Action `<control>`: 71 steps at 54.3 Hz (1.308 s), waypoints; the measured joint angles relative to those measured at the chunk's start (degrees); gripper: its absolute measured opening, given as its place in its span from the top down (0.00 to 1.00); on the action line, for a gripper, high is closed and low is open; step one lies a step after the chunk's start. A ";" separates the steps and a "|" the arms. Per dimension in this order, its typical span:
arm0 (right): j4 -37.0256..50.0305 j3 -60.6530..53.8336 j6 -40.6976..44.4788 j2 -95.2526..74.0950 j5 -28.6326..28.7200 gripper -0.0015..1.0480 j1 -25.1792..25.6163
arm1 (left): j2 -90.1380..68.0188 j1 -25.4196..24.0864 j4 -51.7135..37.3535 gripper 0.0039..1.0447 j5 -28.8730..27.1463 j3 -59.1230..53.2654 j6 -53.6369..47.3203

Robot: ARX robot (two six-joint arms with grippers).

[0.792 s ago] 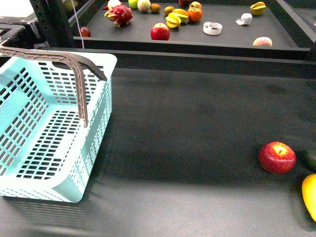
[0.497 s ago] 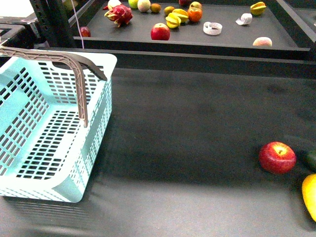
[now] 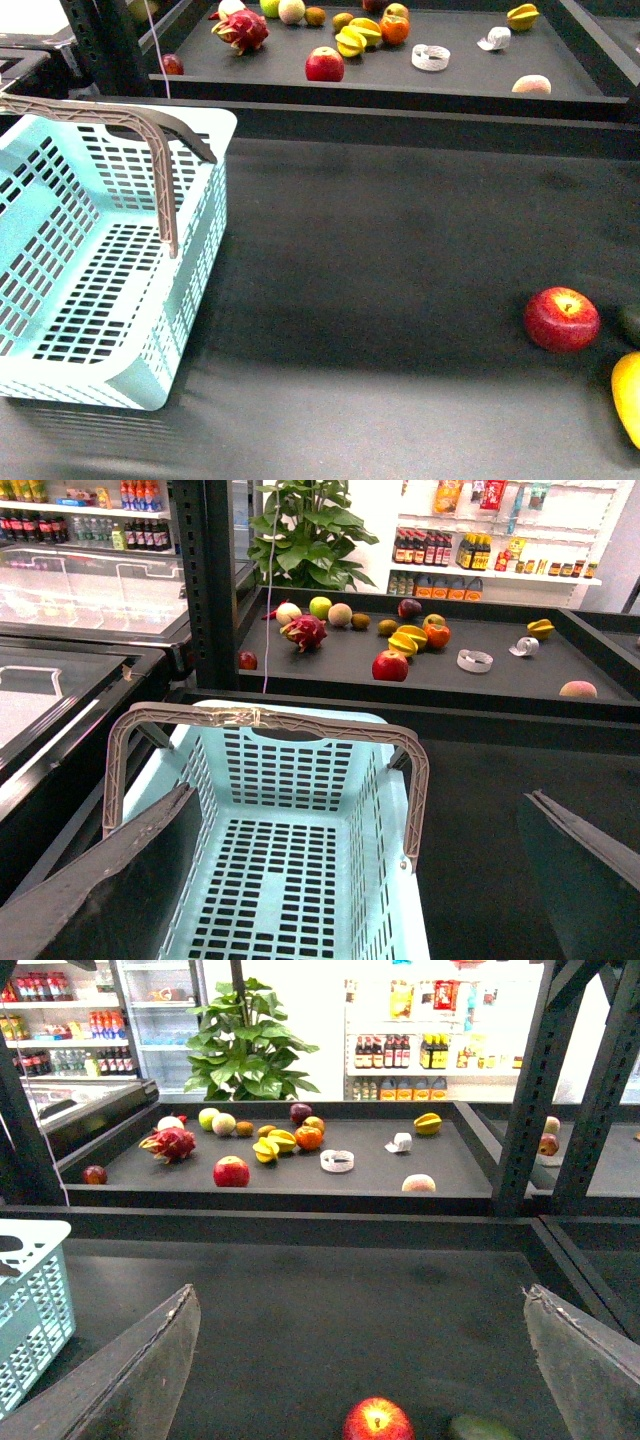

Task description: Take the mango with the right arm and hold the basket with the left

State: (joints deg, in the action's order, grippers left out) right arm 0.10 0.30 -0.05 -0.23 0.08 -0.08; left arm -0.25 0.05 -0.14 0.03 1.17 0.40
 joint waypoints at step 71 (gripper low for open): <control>0.00 0.00 0.00 0.00 0.02 0.08 0.00 | -101.42 5.27 -41.29 0.05 -19.06 37.68 42.56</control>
State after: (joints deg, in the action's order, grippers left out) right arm 0.10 0.30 -0.05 -0.23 0.10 -0.08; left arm -101.67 5.32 -41.43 -19.03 38.85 42.96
